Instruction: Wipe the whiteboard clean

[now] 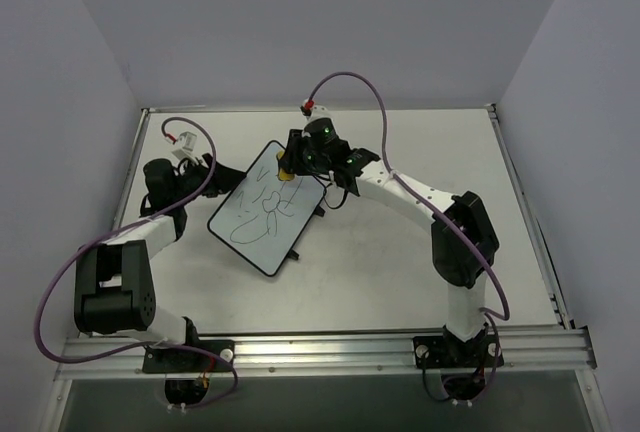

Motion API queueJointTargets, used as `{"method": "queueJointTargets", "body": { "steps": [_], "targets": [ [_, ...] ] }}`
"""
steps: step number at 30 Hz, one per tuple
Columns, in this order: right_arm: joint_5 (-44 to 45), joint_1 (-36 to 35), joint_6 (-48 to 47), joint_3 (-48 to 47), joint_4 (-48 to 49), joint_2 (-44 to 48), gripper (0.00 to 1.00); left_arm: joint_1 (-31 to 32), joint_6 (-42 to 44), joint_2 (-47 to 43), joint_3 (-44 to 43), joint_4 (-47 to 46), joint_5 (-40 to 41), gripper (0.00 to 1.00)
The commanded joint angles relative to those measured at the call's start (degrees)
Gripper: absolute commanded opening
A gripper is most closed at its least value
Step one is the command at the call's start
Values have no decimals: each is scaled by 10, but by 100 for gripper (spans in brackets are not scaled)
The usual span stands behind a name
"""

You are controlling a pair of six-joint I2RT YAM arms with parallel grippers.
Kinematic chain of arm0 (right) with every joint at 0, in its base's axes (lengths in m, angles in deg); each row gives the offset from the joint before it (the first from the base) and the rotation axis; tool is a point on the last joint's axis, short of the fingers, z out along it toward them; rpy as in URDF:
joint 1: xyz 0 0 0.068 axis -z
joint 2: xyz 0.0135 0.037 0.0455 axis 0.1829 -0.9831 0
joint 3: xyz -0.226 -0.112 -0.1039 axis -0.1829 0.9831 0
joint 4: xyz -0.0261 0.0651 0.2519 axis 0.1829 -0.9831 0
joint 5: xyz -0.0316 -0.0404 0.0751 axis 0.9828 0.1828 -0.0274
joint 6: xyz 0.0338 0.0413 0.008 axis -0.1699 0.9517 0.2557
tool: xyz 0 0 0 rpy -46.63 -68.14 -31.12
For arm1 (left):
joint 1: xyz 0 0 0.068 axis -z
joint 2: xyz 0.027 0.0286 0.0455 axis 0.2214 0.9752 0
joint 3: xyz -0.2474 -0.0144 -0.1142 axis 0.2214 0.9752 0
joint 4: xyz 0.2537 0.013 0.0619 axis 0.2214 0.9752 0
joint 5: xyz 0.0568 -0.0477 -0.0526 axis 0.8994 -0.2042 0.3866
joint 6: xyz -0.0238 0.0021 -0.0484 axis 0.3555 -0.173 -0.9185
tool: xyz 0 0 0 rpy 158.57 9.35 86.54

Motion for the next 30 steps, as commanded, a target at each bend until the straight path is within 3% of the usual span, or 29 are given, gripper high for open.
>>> {"method": "queueJointTargets", "body": {
  "steps": [1, 7, 30],
  "targets": [
    [13, -5, -13, -37, -2, -10, 5, -4, 9, 10, -17, -56, -36, 61],
    [15, -5, -20, -67, -13, -26, 4, -2, 5, 18, -15, -70, -55, 60],
    [49, -14, -34, -76, -2, -67, 1, 12, 8, 31, -22, -77, -73, 36]
  ]
}}
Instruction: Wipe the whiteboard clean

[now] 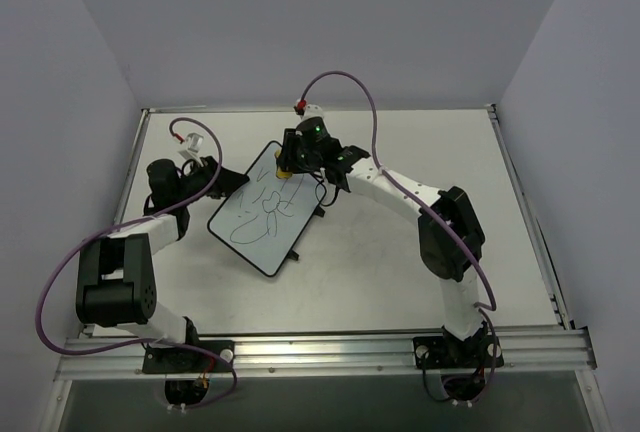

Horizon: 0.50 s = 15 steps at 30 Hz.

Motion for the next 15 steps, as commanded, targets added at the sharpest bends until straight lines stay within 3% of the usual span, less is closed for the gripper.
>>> {"method": "queueJointTargets", "body": {
  "steps": [1, 7, 15],
  "targets": [
    [23, -13, -15, -20, 13, -15, 1, 5, 11, 4, -21, -35, -15, 35],
    [48, -24, -27, -10, 28, -21, 1, 9, 16, -1, -23, -30, -13, 26],
    [54, -31, -45, -6, 46, -37, 0, 15, 19, -2, -23, -30, -14, 4]
  ]
}}
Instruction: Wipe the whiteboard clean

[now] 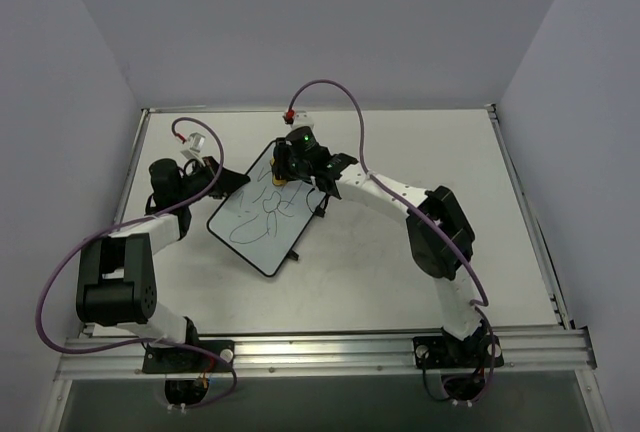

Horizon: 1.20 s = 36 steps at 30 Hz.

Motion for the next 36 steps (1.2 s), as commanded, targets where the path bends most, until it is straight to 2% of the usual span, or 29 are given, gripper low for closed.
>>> {"method": "queueJointTargets", "body": {
  "steps": [1, 19, 28, 36],
  "targets": [
    [18, -11, -22, -7, 28, -11, 0, 7, 27, -4, -23, -33, -18, 2],
    [23, -82, -18, 6, 47, -32, 0, 13, 44, -20, -24, -11, -3, 2],
    [34, -42, -4, 40, 31, -21, 0, 13, 48, -20, -26, -8, 1, 2],
    [55, 20, -4, 80, 9, 2, 0, 13, 50, -25, -24, -5, 2, 2]
  ]
}}
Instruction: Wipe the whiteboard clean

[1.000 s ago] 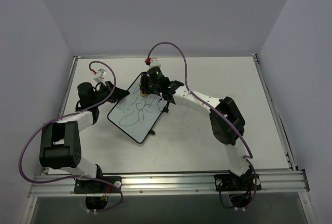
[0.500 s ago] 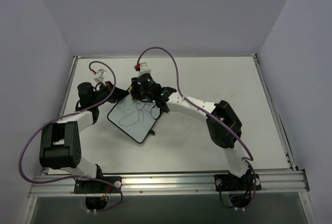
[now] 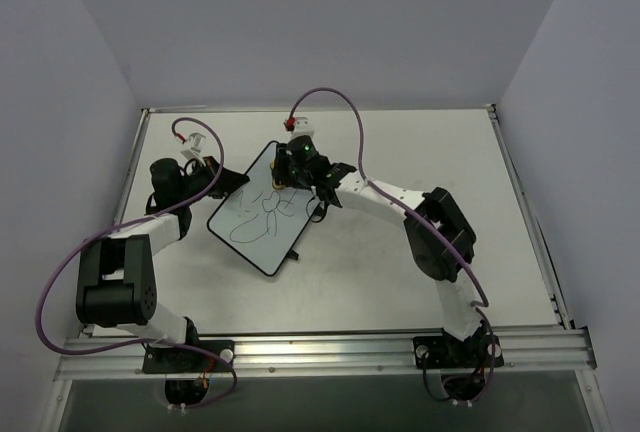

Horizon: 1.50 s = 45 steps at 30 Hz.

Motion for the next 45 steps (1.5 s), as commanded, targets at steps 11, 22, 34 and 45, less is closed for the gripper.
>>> {"method": "queueJointTargets", "body": {
  "steps": [11, 22, 34, 45],
  "targets": [
    [18, 44, -13, 27, -62, -2, 0, 9, 38, -20, -23, -23, -19, 2],
    [4, -43, 2, 4, -36, -5, 0, 9, 40, -20, -23, -19, -17, 2],
    [14, -77, 25, 63, -3, 18, 0, 9, 45, -21, -24, -15, -15, 2],
    [-8, 16, 40, 109, 6, 21, 0, 27, 50, -21, -26, -10, -11, 2]
  ]
}}
